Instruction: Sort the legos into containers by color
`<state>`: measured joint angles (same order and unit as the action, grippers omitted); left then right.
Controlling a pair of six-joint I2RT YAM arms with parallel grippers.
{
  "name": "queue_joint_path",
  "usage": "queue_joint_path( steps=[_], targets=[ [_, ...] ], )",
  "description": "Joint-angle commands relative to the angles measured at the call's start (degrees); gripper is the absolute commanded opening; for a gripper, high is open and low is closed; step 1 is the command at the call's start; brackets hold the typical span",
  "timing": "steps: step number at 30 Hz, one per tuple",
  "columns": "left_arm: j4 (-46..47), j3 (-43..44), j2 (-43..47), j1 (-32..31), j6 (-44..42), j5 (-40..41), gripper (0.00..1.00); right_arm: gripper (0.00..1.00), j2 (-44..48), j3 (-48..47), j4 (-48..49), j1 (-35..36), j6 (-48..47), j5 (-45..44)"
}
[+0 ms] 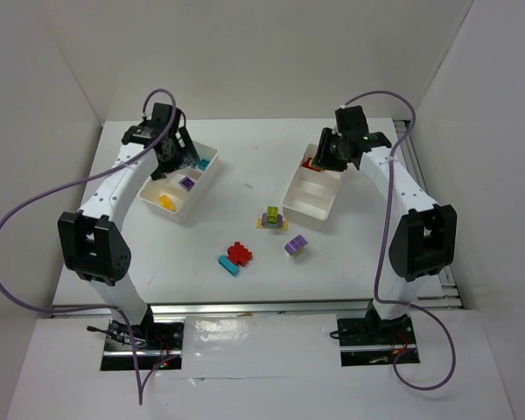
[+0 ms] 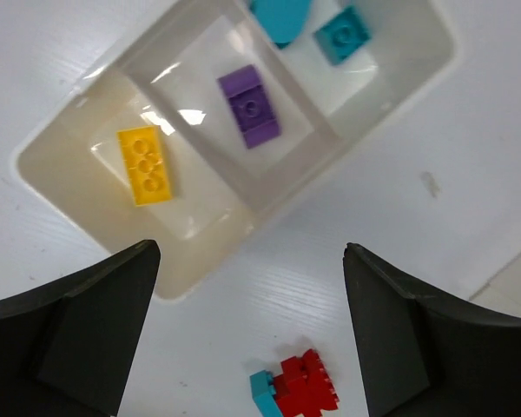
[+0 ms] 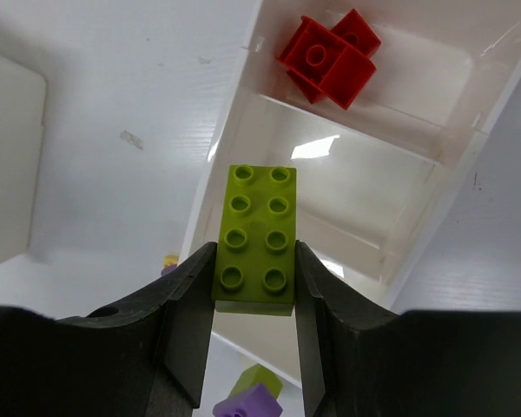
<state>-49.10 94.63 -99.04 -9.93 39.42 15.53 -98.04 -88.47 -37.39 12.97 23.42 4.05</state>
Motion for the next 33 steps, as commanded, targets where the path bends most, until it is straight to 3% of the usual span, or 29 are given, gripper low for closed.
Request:
queue_joint_path(
  steps=[1,14,15,19,22,27,33],
  targets=[
    [-0.03,5.03,0.7,-3.42,-2.33,-0.94,0.98,0.3,-2.59,-1.09,-1.37,-0.05,-1.8,0.16],
    [-0.03,7.85,-0.97,-6.85,-3.38,-3.14,0.95,0.4,-7.78,-1.62,-1.82,-0.05,-5.75,1.58],
    [-0.03,7.85,-1.5,-6.85,-3.38,-3.14,0.95,0.56,-7.78,-1.62,-1.81,-0.05,-5.75,0.87],
    [-0.03,9.25,-2.73,-8.17,-5.3,-4.36,0.95,0.84,-5.85,-0.3,1.96,-0.05,-4.0,-3.87],
    [-1.17,11.36,-4.22,-10.54,-7.77,-5.68,0.96,0.81,-4.01,-0.3,1.97,-0.05,-3.47,-3.88],
    [-2.58,12.25,-5.55,-16.51,-11.46,-9.9,0.83,0.71,1.0,1.54,2.49,-0.05,-2.86,-4.05],
    [-2.58,12.41,-10.02,-24.95,-7.17,-12.19,0.92,0.77,5.84,4.35,2.49,-0.05,-1.1,-8.27]
  ],
)
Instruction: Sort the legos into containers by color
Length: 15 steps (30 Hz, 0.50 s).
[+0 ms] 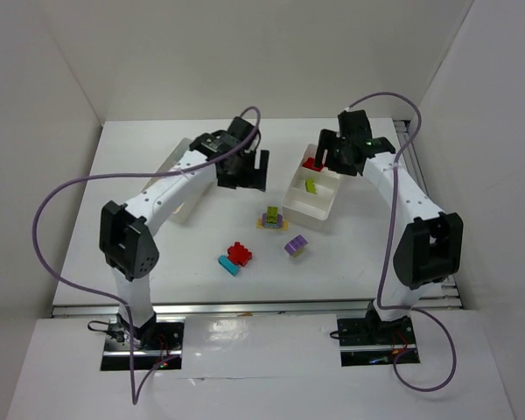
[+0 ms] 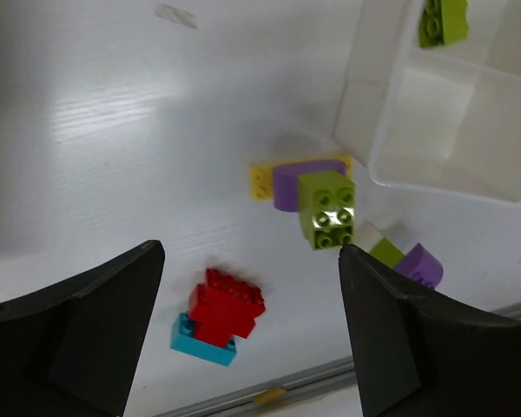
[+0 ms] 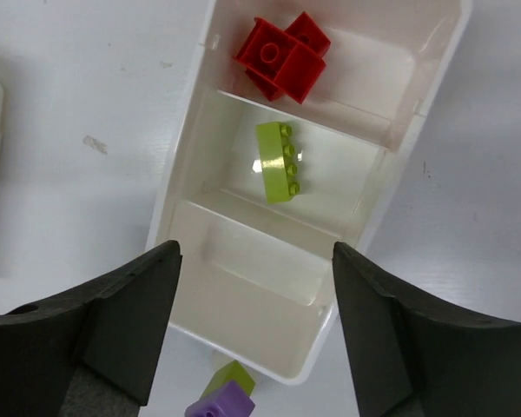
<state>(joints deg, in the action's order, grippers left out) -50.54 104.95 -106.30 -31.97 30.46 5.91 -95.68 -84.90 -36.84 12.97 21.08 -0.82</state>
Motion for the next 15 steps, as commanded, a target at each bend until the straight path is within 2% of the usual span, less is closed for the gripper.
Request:
queue_joint_path(
  steps=[1,4,8,15],
  targets=[
    [-1.14,2.1,-4.34,-3.8,2.76,-2.57,0.93,0.8,3.48,0.79,1.95,-0.66,1.24,-3.4],
    [-0.61,3.25,-7.76,-7.14,4.95,-0.03,0.95,0.82,4.62,1.32,1.42,-1.19,1.77,-3.93],
    [-0.61,4.3,-11.02,-8.29,5.58,0.77,0.95,0.82,4.62,1.32,0.89,-1.19,1.77,-3.93],
    [-1.14,5.53,-14.2,-10.13,5.58,3.32,0.81,0.82,5.15,1.84,0.37,-1.19,1.77,-3.4]
  ],
)
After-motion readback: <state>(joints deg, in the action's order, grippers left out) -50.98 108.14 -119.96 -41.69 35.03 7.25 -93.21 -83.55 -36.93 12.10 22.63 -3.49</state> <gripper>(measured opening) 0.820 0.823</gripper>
